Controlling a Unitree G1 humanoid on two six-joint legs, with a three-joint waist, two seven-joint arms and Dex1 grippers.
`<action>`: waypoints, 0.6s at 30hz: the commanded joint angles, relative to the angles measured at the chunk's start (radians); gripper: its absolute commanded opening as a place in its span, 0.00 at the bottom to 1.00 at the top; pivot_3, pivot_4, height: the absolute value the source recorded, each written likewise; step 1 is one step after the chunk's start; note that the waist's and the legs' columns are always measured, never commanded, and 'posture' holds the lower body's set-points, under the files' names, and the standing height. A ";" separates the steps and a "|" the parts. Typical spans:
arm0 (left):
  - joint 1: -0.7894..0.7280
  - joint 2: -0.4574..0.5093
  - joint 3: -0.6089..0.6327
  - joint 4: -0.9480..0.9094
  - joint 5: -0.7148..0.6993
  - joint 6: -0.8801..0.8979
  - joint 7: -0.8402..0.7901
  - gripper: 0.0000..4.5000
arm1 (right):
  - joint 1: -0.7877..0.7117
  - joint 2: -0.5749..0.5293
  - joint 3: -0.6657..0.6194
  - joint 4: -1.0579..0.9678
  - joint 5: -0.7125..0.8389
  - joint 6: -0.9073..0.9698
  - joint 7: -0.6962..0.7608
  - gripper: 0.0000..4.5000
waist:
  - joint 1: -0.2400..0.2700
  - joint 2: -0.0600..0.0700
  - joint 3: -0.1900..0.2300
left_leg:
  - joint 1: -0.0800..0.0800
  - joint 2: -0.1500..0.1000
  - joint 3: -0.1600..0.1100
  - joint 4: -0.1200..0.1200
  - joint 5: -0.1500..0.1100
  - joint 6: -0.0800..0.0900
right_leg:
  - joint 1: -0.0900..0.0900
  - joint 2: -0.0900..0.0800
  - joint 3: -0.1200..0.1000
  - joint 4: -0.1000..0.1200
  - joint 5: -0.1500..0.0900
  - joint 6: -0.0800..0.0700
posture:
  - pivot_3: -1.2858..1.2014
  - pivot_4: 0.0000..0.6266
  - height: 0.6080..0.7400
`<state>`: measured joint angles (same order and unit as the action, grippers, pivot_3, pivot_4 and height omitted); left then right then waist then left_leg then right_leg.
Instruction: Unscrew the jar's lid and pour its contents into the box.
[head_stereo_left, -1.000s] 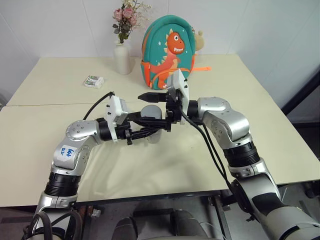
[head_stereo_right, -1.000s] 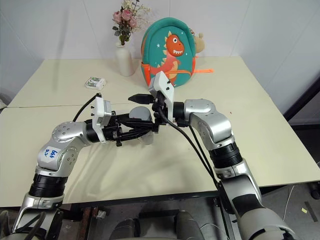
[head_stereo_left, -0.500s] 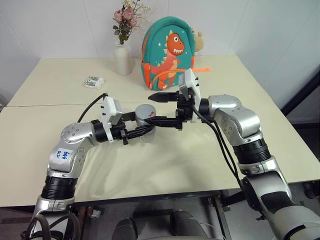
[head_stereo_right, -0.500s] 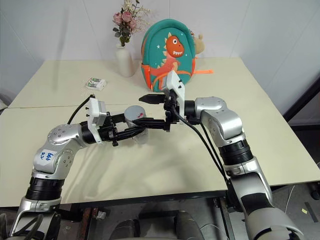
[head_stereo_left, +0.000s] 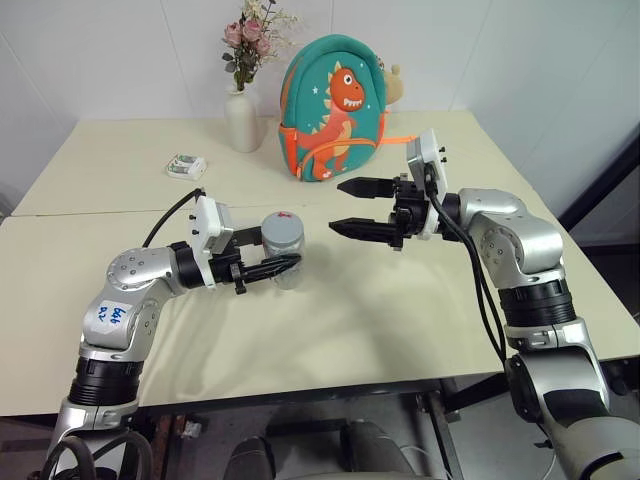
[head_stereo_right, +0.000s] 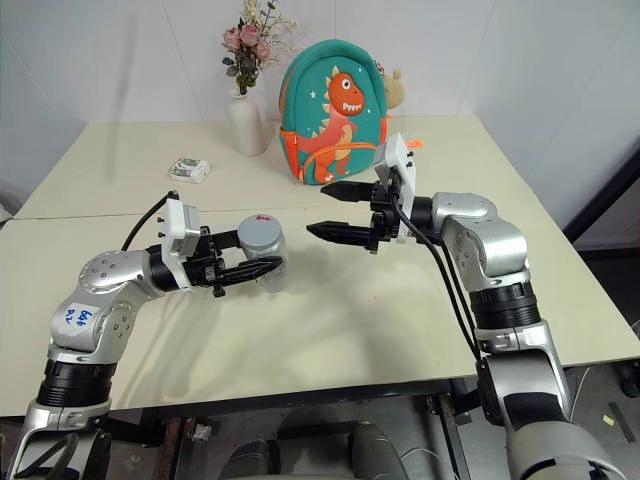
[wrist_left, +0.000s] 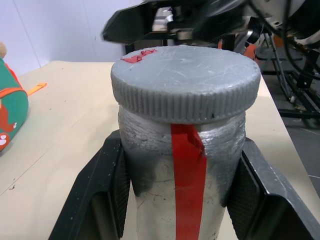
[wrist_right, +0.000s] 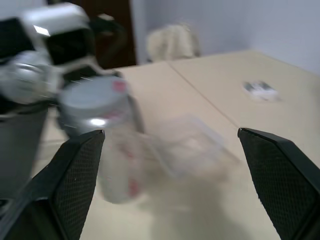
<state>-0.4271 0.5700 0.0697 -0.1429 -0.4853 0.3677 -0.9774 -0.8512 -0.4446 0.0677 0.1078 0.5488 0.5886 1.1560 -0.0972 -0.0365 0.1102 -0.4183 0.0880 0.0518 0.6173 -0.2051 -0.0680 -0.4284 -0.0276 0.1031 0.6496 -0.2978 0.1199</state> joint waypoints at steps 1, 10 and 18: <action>-0.019 -0.006 0.003 -0.023 -0.018 0.000 0.007 0.48 | -0.012 0.043 0.003 -0.102 0.036 0.030 -0.043 0.99 | -0.003 0.000 0.000 | 0.000 0.000 0.000 0.001 0.000 0.000 | 0.000 0.000 0.000 0.001 0.000 0.000 | 0.52 0.00 1.00; -0.052 -0.036 -0.031 -0.012 -0.010 0.009 0.019 0.48 | -0.021 0.141 0.086 -0.145 -0.011 0.054 -0.146 0.99 | -0.012 0.000 -0.005 | 0.000 0.000 0.000 0.008 0.000 0.000 | 0.001 0.000 0.001 0.004 0.000 0.000 | 0.52 0.00 1.00; -0.051 -0.039 -0.035 -0.017 -0.011 0.011 0.020 0.48 | -0.046 0.164 0.096 -0.089 -0.048 0.031 -0.168 0.99 | -0.016 0.000 -0.005 | 0.000 0.000 0.000 0.009 0.000 0.000 | 0.002 0.000 0.001 0.004 0.000 0.001 | 0.52 0.00 1.00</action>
<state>-0.4596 0.5301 0.0268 -0.1417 -0.4850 0.3844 -0.9595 -0.8653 -0.2867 0.1718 0.0314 0.5005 0.6403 0.9925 -0.1137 -0.0369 0.1049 -0.4183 0.0880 0.0517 0.6267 -0.2051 -0.0677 -0.4268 -0.0275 0.1039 0.6537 -0.2974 0.1205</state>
